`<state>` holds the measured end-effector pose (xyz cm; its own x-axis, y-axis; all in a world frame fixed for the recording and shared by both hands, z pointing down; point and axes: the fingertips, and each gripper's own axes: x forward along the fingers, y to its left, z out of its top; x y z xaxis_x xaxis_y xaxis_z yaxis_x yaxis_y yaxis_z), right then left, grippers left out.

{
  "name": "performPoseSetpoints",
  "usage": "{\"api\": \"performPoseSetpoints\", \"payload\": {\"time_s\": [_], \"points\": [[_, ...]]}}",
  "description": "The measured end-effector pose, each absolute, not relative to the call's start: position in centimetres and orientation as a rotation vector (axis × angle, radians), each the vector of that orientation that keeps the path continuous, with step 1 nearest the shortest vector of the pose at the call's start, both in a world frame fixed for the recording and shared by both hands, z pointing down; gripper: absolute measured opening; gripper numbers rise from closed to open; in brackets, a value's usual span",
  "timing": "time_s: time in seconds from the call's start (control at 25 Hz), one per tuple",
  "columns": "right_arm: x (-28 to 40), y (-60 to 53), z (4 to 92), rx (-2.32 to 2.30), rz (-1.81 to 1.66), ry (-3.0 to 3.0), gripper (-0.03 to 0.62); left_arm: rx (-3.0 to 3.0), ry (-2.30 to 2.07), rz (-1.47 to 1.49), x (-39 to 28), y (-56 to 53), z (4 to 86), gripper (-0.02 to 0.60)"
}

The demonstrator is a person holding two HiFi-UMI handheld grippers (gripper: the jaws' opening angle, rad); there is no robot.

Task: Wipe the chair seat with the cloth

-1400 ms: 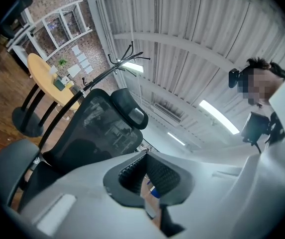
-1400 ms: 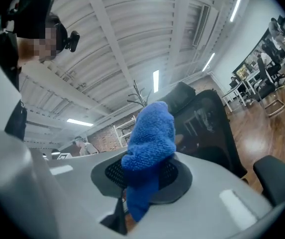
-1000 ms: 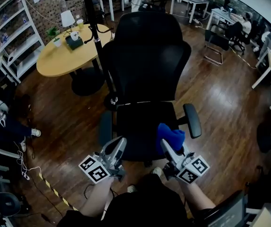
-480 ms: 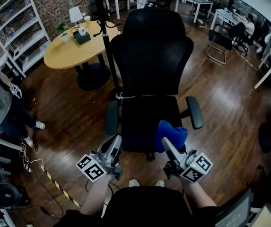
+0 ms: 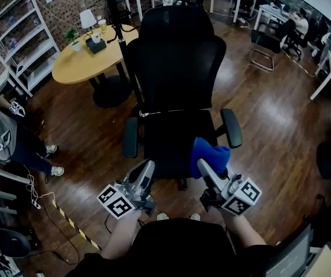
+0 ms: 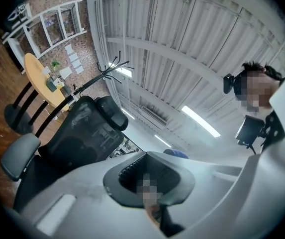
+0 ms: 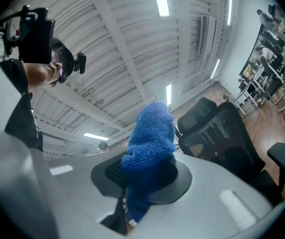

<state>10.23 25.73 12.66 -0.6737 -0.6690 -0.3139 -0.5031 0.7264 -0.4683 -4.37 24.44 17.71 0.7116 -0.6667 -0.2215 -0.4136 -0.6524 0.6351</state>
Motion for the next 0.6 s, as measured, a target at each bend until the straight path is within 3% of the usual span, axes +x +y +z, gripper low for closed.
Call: {"api": "performPoseSetpoints", "payload": {"time_s": [0.6], "points": [[9.2, 26.8, 11.4, -0.842, -0.437, 2.463, 0.074, 2.351, -0.88, -0.621, -6.6, 25.1, 17.9, -0.006]]}}
